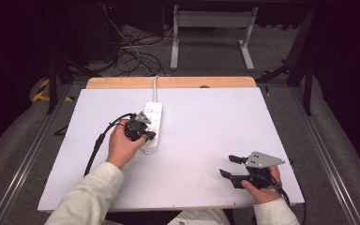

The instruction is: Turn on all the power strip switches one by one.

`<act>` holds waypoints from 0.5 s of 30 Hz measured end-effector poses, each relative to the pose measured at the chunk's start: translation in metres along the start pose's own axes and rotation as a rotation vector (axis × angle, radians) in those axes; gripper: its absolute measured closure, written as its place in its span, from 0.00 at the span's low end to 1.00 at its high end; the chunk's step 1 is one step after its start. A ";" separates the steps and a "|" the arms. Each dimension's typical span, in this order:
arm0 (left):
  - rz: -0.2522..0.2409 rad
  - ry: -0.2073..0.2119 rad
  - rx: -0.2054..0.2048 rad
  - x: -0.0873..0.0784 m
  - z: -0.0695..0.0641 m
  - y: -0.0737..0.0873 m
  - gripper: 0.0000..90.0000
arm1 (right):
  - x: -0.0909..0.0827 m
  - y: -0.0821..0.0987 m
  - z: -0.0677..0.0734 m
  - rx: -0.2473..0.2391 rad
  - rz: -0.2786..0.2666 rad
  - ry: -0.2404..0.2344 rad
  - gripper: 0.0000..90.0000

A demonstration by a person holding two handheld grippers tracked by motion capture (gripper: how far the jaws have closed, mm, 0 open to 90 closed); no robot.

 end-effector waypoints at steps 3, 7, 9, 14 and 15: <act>-0.011 -0.002 -0.001 0.000 -0.001 0.000 1.00 | 0.000 0.000 0.000 -0.001 0.001 0.000 0.40; -0.020 0.000 -0.002 0.000 -0.001 0.001 1.00 | 0.001 0.000 0.001 -0.002 0.004 -0.001 0.40; -0.018 -0.003 -0.002 0.000 -0.001 0.001 1.00 | 0.001 0.001 0.001 -0.002 0.004 -0.001 0.40; -0.024 0.002 0.011 0.002 -0.005 0.000 1.00 | 0.001 0.001 0.001 -0.001 0.009 -0.002 0.40; -0.024 -0.002 0.010 0.002 -0.005 0.000 1.00 | 0.001 0.001 0.000 -0.001 0.010 -0.002 0.40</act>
Point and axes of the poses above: each handheld gripper's, and its own axes: x roughly forward along the jaws, y roughly out of its underside, z roughly to its left, the point moved 9 cm from there along x, roughly forward along the jaws, and after that the axes turned 2 degrees about -y, right-handed, at the moved point
